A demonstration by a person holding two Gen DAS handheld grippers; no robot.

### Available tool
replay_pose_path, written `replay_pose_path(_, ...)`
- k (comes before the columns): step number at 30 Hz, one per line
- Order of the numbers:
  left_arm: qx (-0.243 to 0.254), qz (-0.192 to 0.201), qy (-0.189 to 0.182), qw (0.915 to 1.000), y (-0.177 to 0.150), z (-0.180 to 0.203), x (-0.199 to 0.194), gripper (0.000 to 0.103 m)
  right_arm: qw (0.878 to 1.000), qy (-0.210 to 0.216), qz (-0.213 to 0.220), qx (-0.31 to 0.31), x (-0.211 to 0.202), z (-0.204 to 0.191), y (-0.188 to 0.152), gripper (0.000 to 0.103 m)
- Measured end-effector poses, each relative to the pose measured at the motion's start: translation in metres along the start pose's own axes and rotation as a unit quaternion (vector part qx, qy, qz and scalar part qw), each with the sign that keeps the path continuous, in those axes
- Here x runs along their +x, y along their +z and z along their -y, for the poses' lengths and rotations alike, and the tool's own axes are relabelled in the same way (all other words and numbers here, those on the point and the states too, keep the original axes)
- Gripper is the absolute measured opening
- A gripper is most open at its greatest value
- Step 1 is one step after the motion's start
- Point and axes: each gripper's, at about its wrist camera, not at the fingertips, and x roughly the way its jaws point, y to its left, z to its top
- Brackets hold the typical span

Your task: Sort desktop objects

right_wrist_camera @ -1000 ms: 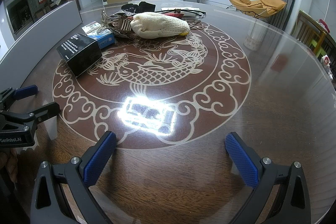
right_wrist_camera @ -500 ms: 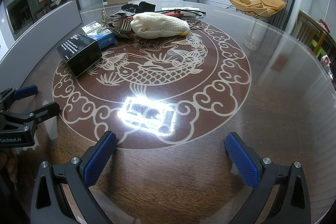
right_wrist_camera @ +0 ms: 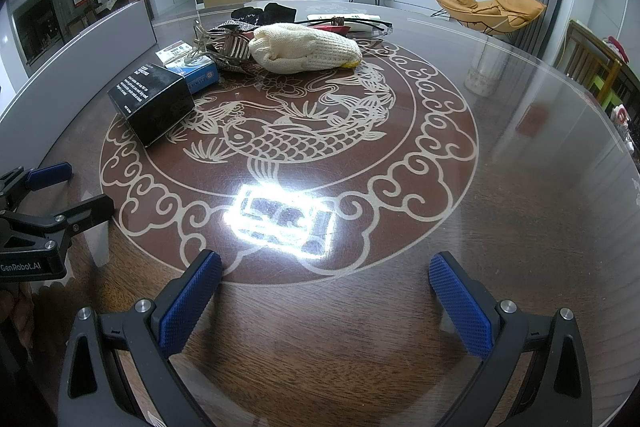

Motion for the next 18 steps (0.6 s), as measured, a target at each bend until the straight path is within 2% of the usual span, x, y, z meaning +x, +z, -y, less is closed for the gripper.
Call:
replay_pose_path(13,0.003,0.0,-0.004,1.0,-0.0004,0.0014,-0.0021,0.103,1.0,0.0,0.0,0.0,0.0003,0.0002,-0.0003,0.103)
replay_pose_path(18,0.042,-0.002,-0.026,0.9988,-0.0065,-0.0017,-0.0077,0.103,1.0,0.0,0.0,0.0,0.0003,0.0001,0.0,0.103)
